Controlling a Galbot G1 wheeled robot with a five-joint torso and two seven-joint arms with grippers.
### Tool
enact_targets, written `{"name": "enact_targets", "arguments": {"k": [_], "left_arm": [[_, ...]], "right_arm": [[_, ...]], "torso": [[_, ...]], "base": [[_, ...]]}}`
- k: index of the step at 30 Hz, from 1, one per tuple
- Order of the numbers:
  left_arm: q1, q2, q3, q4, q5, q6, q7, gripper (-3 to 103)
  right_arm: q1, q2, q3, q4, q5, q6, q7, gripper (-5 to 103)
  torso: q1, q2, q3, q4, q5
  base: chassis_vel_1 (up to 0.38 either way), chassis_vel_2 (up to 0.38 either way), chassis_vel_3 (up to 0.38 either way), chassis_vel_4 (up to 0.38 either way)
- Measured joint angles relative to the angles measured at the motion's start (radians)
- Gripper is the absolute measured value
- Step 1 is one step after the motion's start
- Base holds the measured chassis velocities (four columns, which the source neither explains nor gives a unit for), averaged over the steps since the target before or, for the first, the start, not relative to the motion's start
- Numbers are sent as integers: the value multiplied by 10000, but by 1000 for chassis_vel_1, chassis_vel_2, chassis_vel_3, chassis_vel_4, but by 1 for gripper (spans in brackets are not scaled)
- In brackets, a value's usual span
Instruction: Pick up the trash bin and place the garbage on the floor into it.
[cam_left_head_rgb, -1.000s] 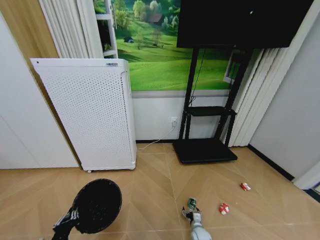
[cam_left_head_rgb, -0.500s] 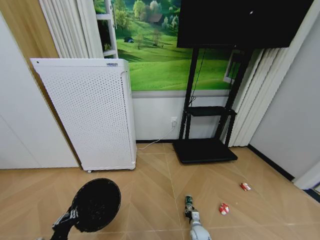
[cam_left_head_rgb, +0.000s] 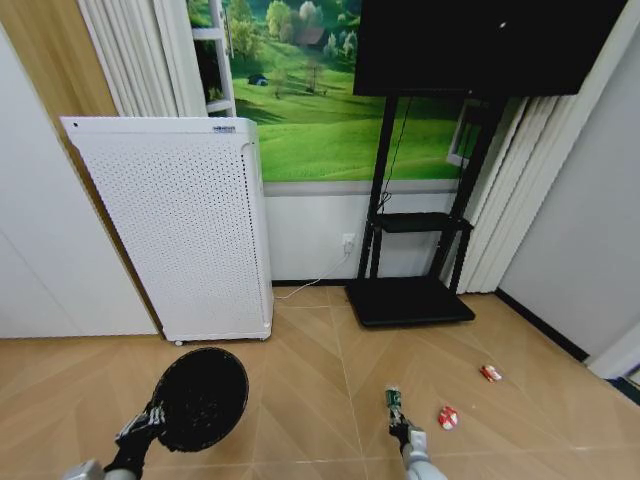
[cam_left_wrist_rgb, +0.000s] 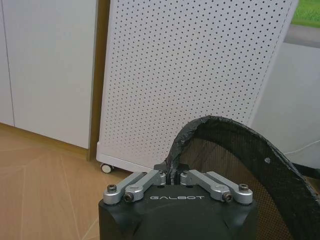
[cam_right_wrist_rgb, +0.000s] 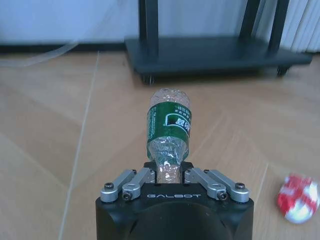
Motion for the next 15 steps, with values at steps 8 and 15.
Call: {"name": "enact_targets", "arguments": {"k": [8,15], "left_arm": [[-764,1031,473,23,-2663,820,-961,7],[-2477,3110,1890,1118,-5065,1766,-1416,7]], "right_arm": [[-2468,-537,651,4391,816,736,-979,21],[-4315,-670,79,6762,481,2035,-3555,21]], "torso": [[0,1,-2,-2,4],[0,1,0,-1,-6]], "base": [[0,0,0,0],[0,0,0,0]]}}
